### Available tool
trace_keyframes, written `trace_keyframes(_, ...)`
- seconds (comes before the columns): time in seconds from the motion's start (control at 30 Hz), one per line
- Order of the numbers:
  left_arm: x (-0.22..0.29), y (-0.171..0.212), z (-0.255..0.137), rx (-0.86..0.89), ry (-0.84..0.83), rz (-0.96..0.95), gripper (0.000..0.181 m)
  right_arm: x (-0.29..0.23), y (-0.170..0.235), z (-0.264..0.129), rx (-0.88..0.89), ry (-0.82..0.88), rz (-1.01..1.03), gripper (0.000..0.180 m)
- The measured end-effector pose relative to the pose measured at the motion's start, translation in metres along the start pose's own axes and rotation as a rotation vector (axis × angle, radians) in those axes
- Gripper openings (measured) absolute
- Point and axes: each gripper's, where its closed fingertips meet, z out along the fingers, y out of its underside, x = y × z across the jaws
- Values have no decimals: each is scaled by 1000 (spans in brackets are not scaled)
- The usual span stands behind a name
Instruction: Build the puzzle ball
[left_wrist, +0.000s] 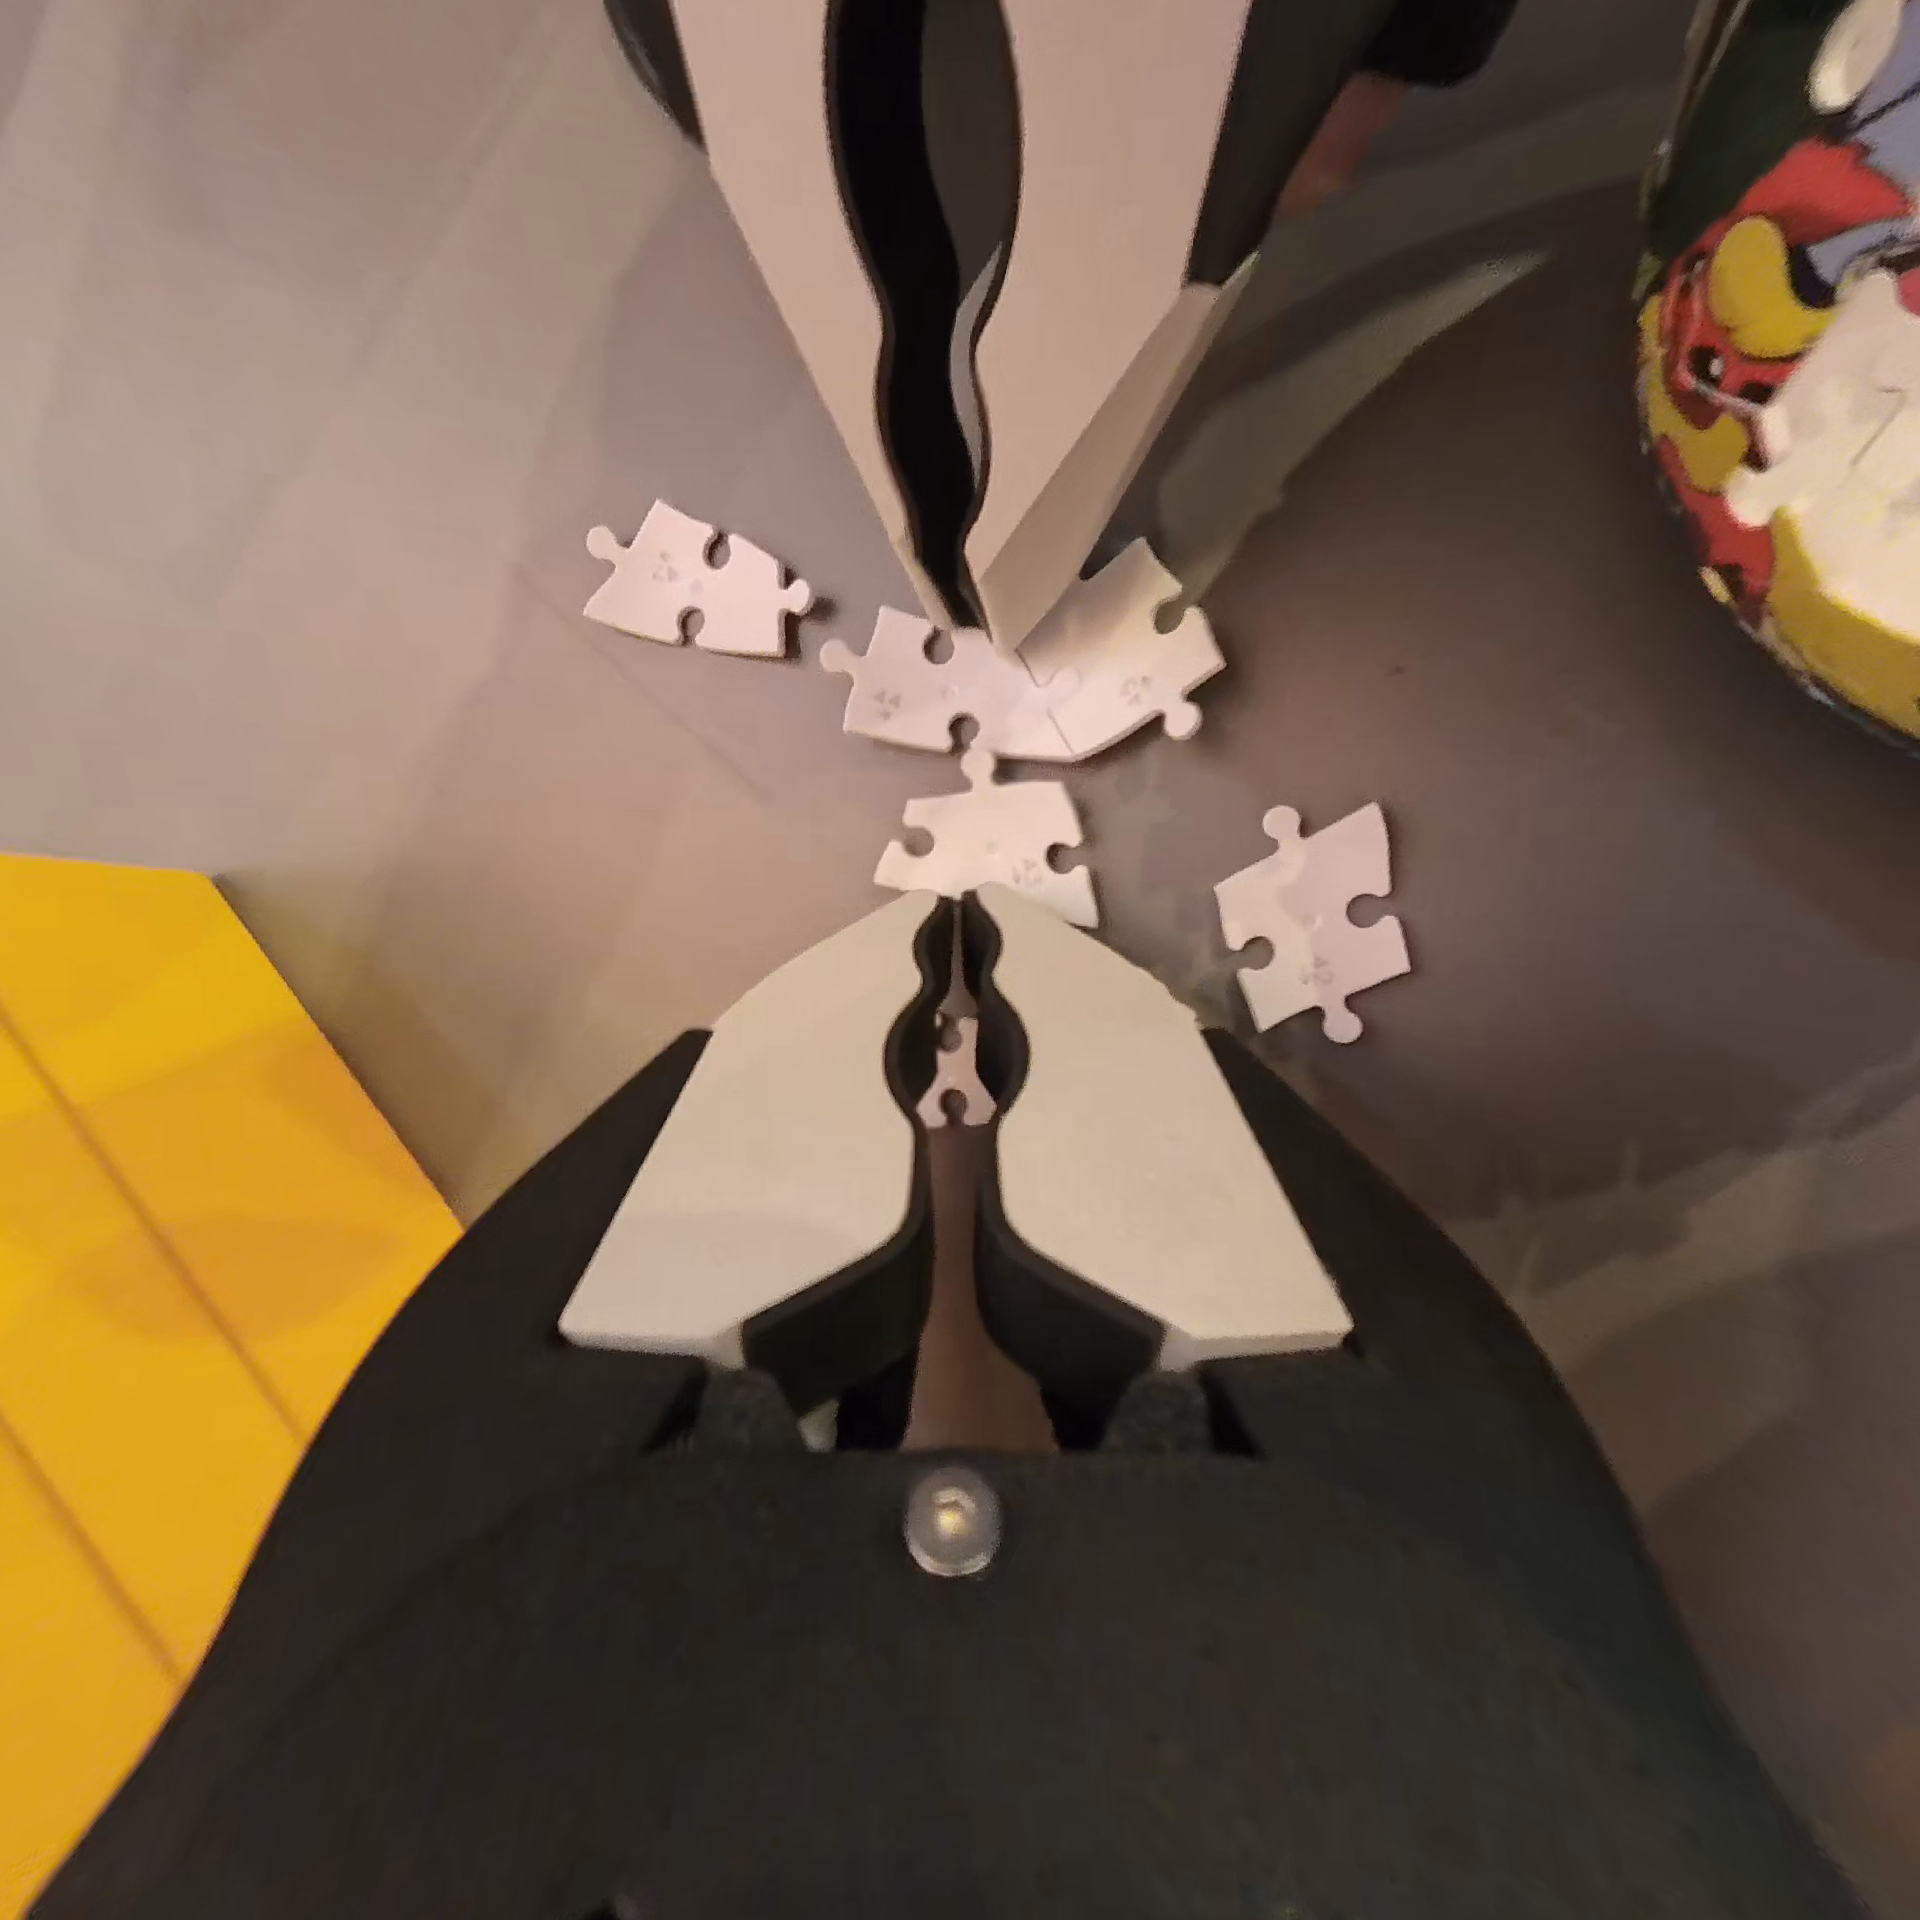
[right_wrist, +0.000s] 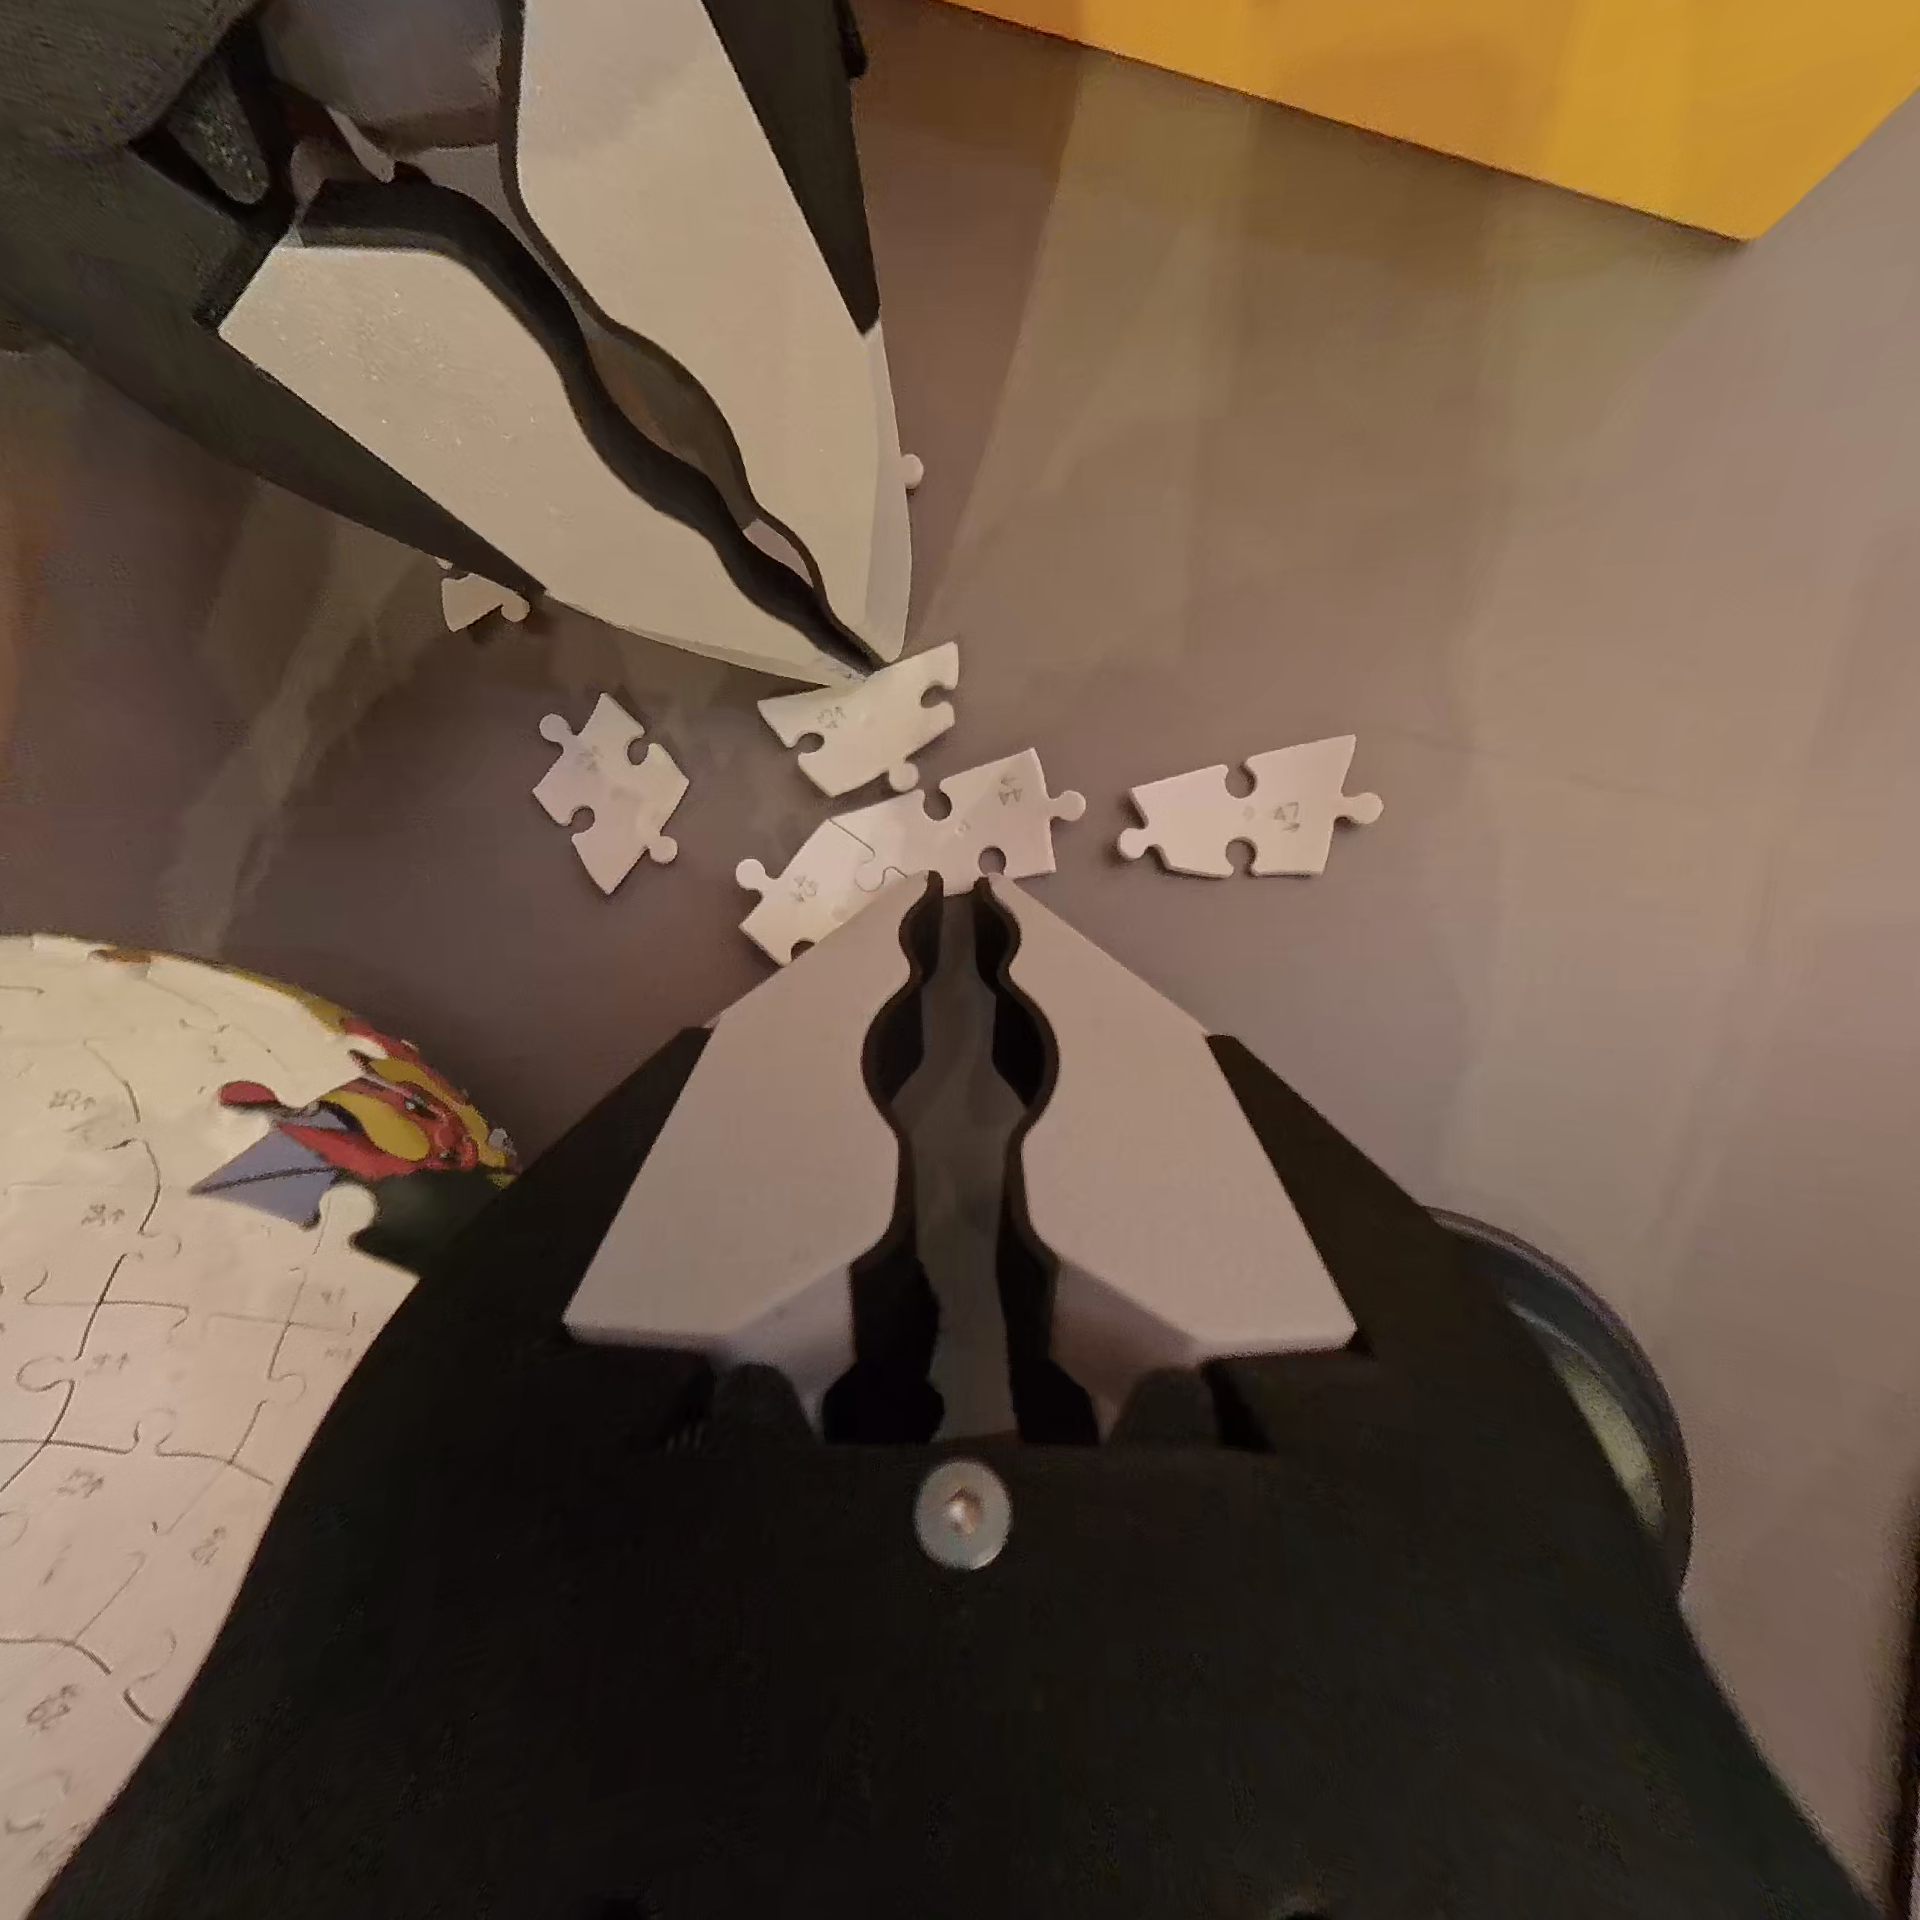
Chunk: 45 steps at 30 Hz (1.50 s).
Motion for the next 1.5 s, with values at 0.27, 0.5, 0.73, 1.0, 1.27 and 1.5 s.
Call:
trace_keyframes(0.27, -2, 3, -1, 4, -30, -76, 2, 0, 5, -3, 9, -4, 14, 4)
trace_keyframes(0.5, -13, -4, 5, -31, -31, 3, 3, 1, 6, -5, 11, 2, 20, 4)
trace_keyframes(0.73, -11, -5, -2, 18, -42, -33, 3, 0, 6, -4, 12, -1, 17, 4)
trace_keyframes(1.0, -9, 1, 1, -11, -54, -12, 2, -1, 4, -3, 14, -3, 22, 4)
trace_keyframes(1.27, -19, 14, -3, -81, -52, -18, 3, -1, 4, -3, 13, 0, 25, 4)
trace_keyframes(1.5, -18, 7, -8, -60, -70, -30, 4, -2, 4, -2, 19, 3, 26, 3)
